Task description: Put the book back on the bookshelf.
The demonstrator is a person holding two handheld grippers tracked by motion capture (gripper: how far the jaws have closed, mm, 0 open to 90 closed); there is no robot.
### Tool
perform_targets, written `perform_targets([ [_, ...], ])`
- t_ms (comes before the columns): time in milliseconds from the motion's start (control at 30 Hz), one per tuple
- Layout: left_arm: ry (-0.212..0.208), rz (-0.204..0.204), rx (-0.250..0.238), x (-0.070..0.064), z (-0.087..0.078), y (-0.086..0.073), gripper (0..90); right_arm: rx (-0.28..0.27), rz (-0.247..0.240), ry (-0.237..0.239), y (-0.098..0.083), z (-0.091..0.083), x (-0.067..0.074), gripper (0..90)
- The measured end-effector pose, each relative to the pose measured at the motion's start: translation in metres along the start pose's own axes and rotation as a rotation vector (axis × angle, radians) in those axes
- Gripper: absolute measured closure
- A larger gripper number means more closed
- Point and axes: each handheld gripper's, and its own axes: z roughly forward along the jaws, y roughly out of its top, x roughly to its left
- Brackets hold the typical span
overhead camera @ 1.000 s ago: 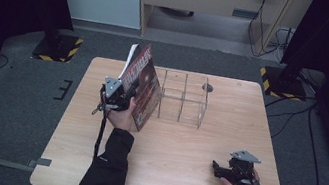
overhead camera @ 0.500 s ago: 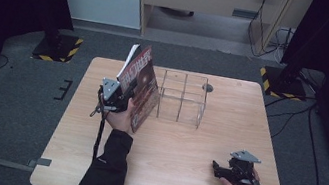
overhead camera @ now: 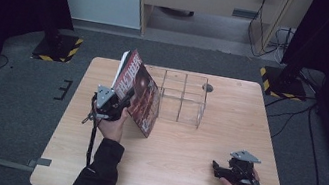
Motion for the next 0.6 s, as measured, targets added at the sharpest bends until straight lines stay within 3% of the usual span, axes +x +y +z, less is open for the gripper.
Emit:
perform_targets([
  [367, -0.004, -0.038, 0.022, 0.004, -0.001, 0.022, 69.2, 0.000, 0.000, 0.000, 0.000, 0.000, 0.000, 10.0],
  [500, 0.003, -0.067, 0.043, 0.005, 0.000, 0.028, 78.3, 0.000, 0.000, 0.000, 0.000, 0.000, 0.000, 10.0],
  [600, -0.023, -0.112, 0.029, 0.005, 0.000, 0.029, 83.1, 0.000, 0.000, 0.000, 0.000, 0.000, 0.000, 10.0],
])
